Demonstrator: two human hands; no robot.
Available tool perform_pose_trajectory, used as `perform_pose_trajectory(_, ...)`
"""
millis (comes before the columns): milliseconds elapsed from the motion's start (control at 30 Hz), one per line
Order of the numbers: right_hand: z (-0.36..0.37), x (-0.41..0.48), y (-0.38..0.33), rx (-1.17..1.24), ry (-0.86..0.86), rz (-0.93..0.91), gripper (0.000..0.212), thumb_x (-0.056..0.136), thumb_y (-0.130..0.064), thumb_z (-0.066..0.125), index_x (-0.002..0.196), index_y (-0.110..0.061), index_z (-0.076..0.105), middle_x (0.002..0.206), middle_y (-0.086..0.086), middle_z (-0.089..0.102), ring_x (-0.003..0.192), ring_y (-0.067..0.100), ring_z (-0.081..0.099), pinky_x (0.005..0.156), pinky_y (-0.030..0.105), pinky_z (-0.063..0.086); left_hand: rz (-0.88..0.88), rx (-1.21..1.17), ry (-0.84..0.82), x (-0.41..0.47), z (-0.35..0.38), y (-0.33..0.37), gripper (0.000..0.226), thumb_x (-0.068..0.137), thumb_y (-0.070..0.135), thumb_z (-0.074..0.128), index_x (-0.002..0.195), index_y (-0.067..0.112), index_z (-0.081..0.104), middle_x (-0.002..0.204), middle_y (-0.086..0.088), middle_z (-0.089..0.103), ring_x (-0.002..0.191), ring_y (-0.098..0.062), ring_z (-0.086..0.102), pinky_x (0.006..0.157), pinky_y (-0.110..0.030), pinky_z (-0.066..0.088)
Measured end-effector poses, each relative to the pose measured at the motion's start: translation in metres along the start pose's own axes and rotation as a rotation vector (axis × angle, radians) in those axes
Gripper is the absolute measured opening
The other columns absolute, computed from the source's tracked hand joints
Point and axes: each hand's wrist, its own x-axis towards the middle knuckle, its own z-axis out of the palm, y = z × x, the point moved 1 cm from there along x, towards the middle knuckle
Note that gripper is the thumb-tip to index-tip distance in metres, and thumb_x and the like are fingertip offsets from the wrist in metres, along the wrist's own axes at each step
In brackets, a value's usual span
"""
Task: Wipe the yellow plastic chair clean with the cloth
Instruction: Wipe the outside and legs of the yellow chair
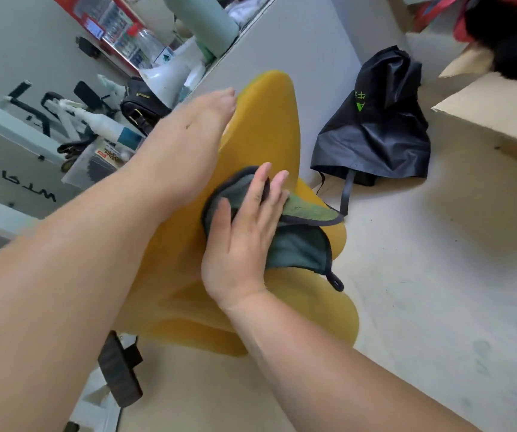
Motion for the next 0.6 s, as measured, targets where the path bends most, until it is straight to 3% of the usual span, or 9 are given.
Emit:
perform_pose_trajectory(100,0.003,-0.022,0.029,-0.079,-0.016,-0.016,0.068,0.097,-0.063,0.018,0.148,-0.052,-0.025,0.168,-0.003,-0.025,0.156,0.017,-0.020,0.125,0.034,-0.008,0.041,0.104,0.042,-0.054,-0.017,-0.037,0.051,0.101,0.062,0.023,0.148,0.048,0.035,0.144,0.021,0.046,0.128,0.000,0.040,0.100,-0.024,0.029)
perform_pose_trajectory(267,-0.007,-0.052,0.080,-0.362,-0.195,0.155,0.071,0.085,-0.077,0.004,0.136,-0.056,-0.041,0.169,0.003,-0.021,0.158,0.022,-0.007,0.126,0.049,0.006,-0.014,0.251,0.026,-0.118,-0.032,-0.102,0.061,0.092,0.073,0.021,0.149,0.051,0.029,0.125,0.020,0.046,0.112,-0.007,0.042,0.091,-0.035,0.034)
perform_pose_trajectory(433,-0.020,-0.067,0.094,-0.498,-0.308,0.134,0.077,0.082,-0.082,0.002,0.141,-0.052,-0.037,0.166,0.003,-0.031,0.157,0.022,-0.015,0.127,0.049,0.005,0.116,0.315,-0.007,-0.143,-0.039,-0.149,0.047,0.096,0.058,0.022,0.138,0.046,0.041,0.102,0.016,0.062,0.085,-0.002,0.055,0.066,-0.026,0.039)
perform_pose_trajectory(600,-0.029,-0.111,0.119,-0.674,-0.383,0.098,0.082,0.084,-0.082,0.002,0.135,-0.045,-0.050,0.152,-0.006,-0.053,0.150,0.018,-0.035,0.127,0.048,-0.001,0.241,0.330,0.064,-0.134,-0.036,-0.155,0.047,0.100,0.052,0.025,0.137,0.034,0.049,0.084,0.025,0.053,0.073,-0.002,0.050,0.062,-0.021,0.035)
